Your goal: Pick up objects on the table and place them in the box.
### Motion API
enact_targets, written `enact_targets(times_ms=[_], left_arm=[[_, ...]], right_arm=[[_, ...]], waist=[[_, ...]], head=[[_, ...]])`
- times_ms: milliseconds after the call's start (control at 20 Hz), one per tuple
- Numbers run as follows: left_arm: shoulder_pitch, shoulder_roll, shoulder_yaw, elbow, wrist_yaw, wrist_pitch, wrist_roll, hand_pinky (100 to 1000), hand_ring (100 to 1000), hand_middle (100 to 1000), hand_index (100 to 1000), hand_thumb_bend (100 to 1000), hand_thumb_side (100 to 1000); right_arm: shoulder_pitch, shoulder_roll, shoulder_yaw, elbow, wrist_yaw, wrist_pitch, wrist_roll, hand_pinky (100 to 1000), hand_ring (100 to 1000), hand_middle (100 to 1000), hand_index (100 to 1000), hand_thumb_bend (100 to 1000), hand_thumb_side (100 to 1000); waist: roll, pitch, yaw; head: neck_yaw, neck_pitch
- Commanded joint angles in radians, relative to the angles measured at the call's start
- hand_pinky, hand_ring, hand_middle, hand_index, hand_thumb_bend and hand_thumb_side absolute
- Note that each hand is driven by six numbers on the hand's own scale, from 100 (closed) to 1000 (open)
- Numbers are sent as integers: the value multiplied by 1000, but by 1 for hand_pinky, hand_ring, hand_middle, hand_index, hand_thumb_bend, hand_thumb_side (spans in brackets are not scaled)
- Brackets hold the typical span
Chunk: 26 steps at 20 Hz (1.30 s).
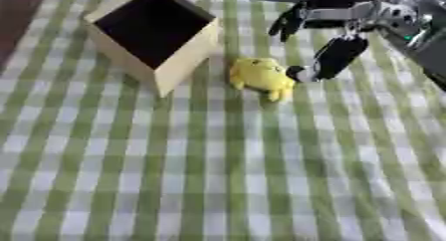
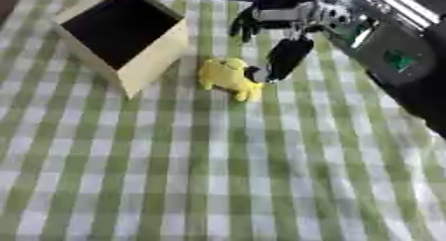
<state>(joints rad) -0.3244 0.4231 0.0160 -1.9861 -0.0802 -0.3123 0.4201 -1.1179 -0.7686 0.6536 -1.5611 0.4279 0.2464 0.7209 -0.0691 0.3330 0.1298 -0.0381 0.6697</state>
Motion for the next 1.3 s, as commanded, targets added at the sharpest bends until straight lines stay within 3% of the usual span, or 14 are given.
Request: enact_targets(times_ms=[50,400,650,1300], left_arm=[[-5,12,2,-14,1,-1,-3,592,709,742,786,334,608],[-4,11,2,-14,1,1,-3,591,709,741,786,336,612],[-3,8,1,-14,0,4,-5,590,709,741,785,330,615],[-7,-2,-3,-14,1,6,-11,590,710,741,785,322,620]], right_arm=[[-25,-8,-8,5,14,-6,0,876,879,774,918,277,253],[-26,4,-9,27,25,-16,-13,874,880,772,916,265,279],[-32,28,-7,69,44,-32,-24,878,887,780,919,309,300],[-40,154,-25,314,187,-127,-67,880,896,793,926,378,304]], waist=[[8,-21,-1],[8,-20,-1],[9,-17,2],[13,-5,19]], head=[[1,3],[1,4],[0,3],[-6,-3]])
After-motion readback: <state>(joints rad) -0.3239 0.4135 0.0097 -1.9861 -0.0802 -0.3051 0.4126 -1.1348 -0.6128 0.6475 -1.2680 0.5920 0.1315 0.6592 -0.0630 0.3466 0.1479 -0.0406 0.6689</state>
